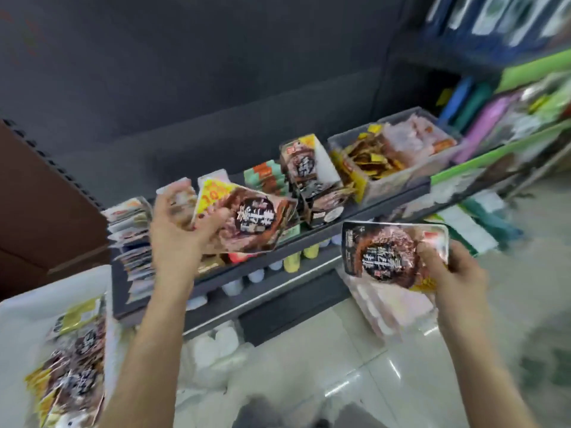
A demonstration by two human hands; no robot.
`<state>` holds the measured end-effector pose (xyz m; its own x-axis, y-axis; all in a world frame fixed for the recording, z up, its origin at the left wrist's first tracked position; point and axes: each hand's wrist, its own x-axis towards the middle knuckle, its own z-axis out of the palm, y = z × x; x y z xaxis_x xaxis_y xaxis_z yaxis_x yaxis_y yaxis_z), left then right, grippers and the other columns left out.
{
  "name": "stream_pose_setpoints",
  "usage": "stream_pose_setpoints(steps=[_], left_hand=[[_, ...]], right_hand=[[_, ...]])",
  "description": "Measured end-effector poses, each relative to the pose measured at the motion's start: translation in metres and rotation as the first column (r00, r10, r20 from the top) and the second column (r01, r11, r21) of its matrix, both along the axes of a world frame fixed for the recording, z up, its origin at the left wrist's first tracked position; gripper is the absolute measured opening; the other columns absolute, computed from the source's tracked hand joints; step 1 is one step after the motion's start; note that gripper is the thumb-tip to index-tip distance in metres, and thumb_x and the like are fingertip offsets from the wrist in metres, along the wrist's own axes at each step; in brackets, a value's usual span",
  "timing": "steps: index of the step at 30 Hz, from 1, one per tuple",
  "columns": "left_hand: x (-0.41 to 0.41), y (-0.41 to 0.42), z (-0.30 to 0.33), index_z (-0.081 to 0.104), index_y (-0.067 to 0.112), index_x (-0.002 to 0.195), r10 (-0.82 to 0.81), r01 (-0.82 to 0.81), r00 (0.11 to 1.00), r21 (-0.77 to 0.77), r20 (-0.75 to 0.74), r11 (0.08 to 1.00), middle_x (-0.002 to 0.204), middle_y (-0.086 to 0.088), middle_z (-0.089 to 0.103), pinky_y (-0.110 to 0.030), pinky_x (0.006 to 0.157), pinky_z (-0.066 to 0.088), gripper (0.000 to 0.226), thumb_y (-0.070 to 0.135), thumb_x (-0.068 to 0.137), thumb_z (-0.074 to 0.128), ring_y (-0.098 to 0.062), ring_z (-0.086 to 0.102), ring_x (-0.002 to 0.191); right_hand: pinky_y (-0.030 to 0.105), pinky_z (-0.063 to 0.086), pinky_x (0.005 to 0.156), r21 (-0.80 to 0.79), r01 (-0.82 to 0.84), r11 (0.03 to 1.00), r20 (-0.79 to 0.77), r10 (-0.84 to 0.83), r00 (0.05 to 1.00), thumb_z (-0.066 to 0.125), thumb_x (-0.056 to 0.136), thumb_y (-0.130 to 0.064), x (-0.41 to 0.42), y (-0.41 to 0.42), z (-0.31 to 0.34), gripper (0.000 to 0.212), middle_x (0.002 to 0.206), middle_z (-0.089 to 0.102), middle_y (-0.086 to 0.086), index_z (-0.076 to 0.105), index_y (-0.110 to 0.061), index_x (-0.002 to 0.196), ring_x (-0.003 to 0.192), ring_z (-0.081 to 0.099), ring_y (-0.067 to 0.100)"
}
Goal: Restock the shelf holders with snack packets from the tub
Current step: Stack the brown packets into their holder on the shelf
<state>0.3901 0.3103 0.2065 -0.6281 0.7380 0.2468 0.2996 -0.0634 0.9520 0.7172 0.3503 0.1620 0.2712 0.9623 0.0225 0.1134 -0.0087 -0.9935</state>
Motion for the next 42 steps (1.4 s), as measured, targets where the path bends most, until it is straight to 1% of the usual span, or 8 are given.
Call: stream_pose_setpoints(steps=[3,8,14,19,23,29,35,42], left_hand=[[0.025,0.06,0.022,0.06,0.044,0.087,-0.004,0.008,0.997,0.06,-0.082,0.998,0.088,0.021,0.065,-0.023,0.077,0.049,0.029,0.025,0.075,0.078,0.005,0.062,0.084],[0.056,0.159,0.037,0.063,0.036,0.086,-0.097,0.136,0.931,0.087,-0.351,0.987,0.076,0.025,0.063,-0.011,0.07,0.043,0.012,0.027,0.081,0.071,0.012,0.057,0.072],[0.083,0.234,-0.021,0.069,0.026,0.101,-0.281,0.173,0.769,-0.236,-0.574,0.956,0.092,0.003,0.073,-0.036,0.079,0.052,0.014,0.029,0.09,0.062,-0.019,0.067,0.078],[0.086,0.248,-0.061,0.07,0.03,0.108,-0.454,0.116,0.612,-0.495,-0.647,0.861,0.093,-0.002,0.073,-0.037,0.076,0.052,0.019,0.027,0.092,0.06,-0.026,0.068,0.086],[0.083,0.244,-0.078,0.066,0.032,0.117,-0.698,0.217,0.425,-0.683,-0.577,0.697,0.111,0.002,0.07,-0.037,0.088,0.051,0.027,0.024,0.092,0.06,-0.022,0.065,0.103],[0.071,0.236,-0.078,0.068,0.032,0.11,-0.714,0.2,0.42,-0.71,-0.561,0.675,0.102,0.008,0.072,-0.033,0.084,0.053,0.025,0.033,0.085,0.069,-0.014,0.068,0.094],[0.075,0.227,-0.085,0.063,0.039,0.116,-0.721,0.043,0.316,-0.75,-0.617,0.66,0.11,0.005,0.069,-0.032,0.084,0.051,0.027,0.033,0.089,0.061,-0.02,0.064,0.103],[0.077,0.218,-0.087,0.064,0.035,0.117,-0.602,-0.016,0.382,-0.656,-0.701,0.754,0.112,0.005,0.069,-0.034,0.081,0.051,0.025,0.03,0.094,0.054,-0.02,0.065,0.101]], right_hand=[[0.04,0.044,0.075,-0.045,0.056,0.997,-0.223,-0.065,0.973,0.057,0.094,-0.013,0.027,0.03,-0.004,0.014,0.084,0.065,-0.002,0.065,-0.024,0.092,0.083,0.055,0.02],[0.023,0.055,0.061,-0.083,0.083,0.993,-0.513,-0.114,0.851,0.051,0.097,-0.015,0.035,0.082,-0.003,0.014,0.086,0.073,-0.01,0.059,-0.021,0.107,0.073,0.067,0.006],[0.033,0.058,0.07,-0.024,-0.012,1.0,-0.575,-0.004,0.818,0.059,0.088,0.002,0.019,0.14,0.016,0.033,0.094,0.072,0.0,0.054,-0.011,0.118,0.081,0.07,0.015],[0.044,0.052,0.091,0.021,-0.071,0.997,-0.437,0.073,0.896,0.062,0.087,0.0,-0.005,0.185,0.024,0.031,0.111,0.069,0.004,0.061,-0.021,0.109,0.104,0.065,0.025],[0.021,0.051,0.082,0.21,-0.193,0.958,0.038,0.19,0.981,0.061,0.09,-0.005,-0.033,0.222,0.023,0.023,0.102,0.067,-0.002,0.062,-0.013,0.111,0.095,0.062,0.01],[0.031,0.042,0.063,0.194,-0.677,0.71,0.86,0.21,0.466,0.058,0.09,-0.011,-0.084,0.265,0.02,0.019,0.087,0.07,0.009,0.064,-0.015,0.107,0.082,0.065,0.031],[0.045,0.046,0.089,-0.242,-0.785,0.571,0.961,0.25,-0.114,0.049,0.09,-0.002,-0.124,0.282,-0.002,0.041,0.108,0.067,0.008,0.061,-0.027,0.121,0.103,0.062,0.031],[0.039,0.045,0.095,-0.249,-0.81,0.531,0.962,0.236,-0.141,0.052,0.091,-0.008,-0.111,0.29,-0.03,0.036,0.111,0.069,-0.001,0.065,-0.032,0.115,0.105,0.063,0.022]])
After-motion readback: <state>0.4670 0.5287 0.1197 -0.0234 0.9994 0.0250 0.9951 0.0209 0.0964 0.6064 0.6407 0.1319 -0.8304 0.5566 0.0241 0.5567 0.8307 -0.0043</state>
